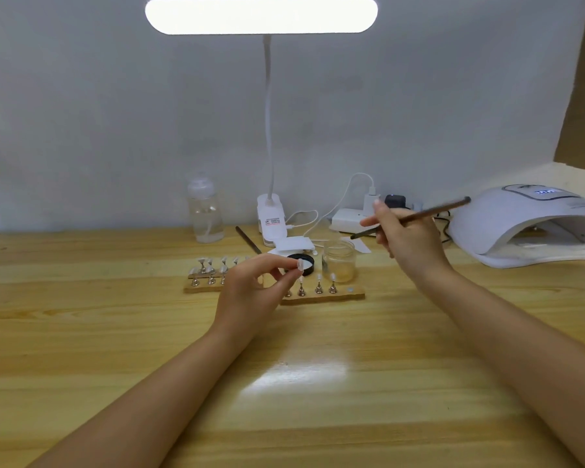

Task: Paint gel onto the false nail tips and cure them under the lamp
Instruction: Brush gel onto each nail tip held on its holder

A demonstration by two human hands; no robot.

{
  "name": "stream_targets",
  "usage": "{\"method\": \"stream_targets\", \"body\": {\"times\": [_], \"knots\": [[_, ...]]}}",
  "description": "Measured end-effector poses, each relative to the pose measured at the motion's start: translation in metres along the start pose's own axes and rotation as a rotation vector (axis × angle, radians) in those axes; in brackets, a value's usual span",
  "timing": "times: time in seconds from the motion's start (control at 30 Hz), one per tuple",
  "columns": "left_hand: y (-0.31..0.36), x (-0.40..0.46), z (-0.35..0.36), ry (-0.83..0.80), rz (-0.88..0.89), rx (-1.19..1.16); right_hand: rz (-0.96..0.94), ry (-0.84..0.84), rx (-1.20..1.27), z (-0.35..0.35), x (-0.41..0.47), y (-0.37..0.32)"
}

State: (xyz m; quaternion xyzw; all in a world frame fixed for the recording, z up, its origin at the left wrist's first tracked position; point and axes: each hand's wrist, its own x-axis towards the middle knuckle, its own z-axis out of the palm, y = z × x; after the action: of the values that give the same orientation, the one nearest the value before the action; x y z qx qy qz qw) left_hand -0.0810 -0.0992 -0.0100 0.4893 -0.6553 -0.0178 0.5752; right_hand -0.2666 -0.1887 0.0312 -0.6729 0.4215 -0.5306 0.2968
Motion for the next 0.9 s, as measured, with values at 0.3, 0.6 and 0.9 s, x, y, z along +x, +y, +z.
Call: {"method": "stream_targets", "body": {"times": [0.3,0.6,0.9], "knots": [[0.002,0.001,-0.002,-0.029,-0.025,0.020,-0.053,-0.120,-0.394,0.020,0.021,-0.005],[0.001,0.001,-0.002,-0.040,-0.040,0.057,0.014,-0.116,-0.500,0.022,0.023,-0.005],[0.001,0.001,-0.002,-0.035,-0.037,0.074,0.126,0.075,-0.157,0.006,0.029,0.001]]}}
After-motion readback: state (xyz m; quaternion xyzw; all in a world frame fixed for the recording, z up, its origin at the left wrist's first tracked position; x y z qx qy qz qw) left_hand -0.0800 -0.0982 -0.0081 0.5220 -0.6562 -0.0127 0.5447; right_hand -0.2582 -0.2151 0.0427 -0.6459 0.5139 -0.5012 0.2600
